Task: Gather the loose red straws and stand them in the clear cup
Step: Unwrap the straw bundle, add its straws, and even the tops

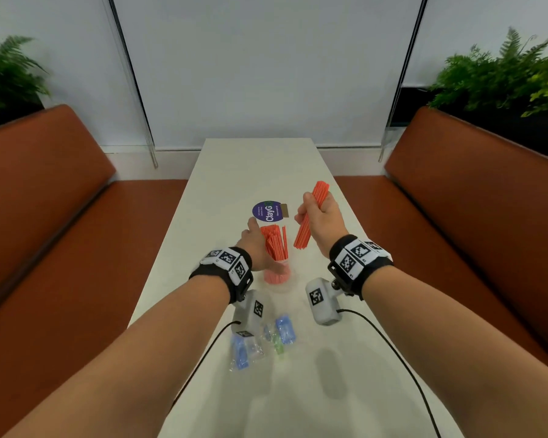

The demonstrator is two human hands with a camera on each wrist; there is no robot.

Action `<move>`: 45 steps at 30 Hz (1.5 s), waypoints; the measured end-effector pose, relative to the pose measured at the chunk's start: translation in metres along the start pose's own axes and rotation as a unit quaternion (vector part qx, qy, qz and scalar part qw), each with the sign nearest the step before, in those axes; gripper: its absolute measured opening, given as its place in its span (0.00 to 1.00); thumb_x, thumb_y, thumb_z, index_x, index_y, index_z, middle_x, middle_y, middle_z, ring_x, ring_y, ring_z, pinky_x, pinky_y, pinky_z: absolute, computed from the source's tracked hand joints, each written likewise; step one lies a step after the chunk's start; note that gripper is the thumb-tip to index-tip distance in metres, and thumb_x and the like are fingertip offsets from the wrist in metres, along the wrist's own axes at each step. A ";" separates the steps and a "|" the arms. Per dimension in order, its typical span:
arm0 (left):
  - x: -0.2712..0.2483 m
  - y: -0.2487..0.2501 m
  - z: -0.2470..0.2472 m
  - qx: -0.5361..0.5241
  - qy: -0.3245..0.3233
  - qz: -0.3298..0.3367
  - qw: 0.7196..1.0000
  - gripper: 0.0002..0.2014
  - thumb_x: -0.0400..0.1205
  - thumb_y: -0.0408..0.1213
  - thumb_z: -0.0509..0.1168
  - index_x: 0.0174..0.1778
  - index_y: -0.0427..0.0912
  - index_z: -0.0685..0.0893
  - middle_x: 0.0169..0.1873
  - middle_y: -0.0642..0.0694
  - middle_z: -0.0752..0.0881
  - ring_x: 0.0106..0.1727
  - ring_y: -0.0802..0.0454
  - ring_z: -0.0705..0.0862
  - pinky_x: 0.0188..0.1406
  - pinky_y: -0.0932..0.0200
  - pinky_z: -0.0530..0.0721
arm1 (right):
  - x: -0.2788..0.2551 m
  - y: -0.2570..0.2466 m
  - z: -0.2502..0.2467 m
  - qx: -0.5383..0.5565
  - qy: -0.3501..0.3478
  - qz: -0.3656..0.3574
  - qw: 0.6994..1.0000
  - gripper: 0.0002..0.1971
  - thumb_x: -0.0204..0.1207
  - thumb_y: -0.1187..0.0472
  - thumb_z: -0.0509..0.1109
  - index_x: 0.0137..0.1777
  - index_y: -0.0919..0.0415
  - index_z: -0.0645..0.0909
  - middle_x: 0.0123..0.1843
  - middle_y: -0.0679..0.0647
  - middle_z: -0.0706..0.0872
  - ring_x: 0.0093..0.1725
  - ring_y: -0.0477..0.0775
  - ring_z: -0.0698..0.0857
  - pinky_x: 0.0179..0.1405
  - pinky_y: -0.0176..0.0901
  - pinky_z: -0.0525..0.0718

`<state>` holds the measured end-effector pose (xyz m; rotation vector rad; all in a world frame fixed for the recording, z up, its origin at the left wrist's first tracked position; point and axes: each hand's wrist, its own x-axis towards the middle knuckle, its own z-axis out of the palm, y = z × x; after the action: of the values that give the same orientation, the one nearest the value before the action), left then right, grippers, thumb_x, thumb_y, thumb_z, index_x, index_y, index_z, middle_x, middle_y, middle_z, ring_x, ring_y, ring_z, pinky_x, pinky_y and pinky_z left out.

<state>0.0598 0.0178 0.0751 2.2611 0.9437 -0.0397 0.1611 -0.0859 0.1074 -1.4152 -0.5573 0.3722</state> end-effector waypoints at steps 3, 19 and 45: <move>0.018 -0.005 0.011 -0.059 0.002 -0.010 0.998 0.74 0.58 0.44 0.86 0.82 0.40 0.31 0.78 0.38 0.66 0.78 0.41 0.69 0.76 0.44 0.71 | 0.015 0.016 0.008 -0.026 0.003 0.005 1.000 0.07 0.85 0.58 0.58 0.43 0.54 0.71 0.33 0.51 0.79 0.34 0.50 0.81 0.46 0.46 0.84; 0.065 -0.043 0.022 -0.234 -0.026 0.044 0.971 0.49 0.62 0.35 0.84 0.74 0.42 0.62 0.60 0.44 0.82 0.62 0.47 0.81 0.68 0.49 0.79 | 0.039 0.100 0.017 -0.107 -0.171 0.067 0.977 0.14 0.85 0.58 0.57 0.68 0.60 0.68 0.56 0.50 0.80 0.61 0.53 0.78 0.67 0.52 0.77; 0.061 -0.044 0.042 -0.240 -0.062 0.124 0.961 0.55 0.58 0.32 0.83 0.79 0.40 0.59 0.65 0.46 0.79 0.66 0.49 0.80 0.65 0.53 0.81 | 0.033 0.101 0.026 -0.500 -0.284 -0.301 0.761 0.25 0.80 0.55 0.55 0.76 0.62 0.72 0.79 0.65 0.70 0.74 0.68 0.75 0.75 0.58 0.74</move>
<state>0.0860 0.0529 0.0000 1.8790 0.5273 0.1434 0.1812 -0.0332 0.0135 -2.0026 -1.8675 -0.0832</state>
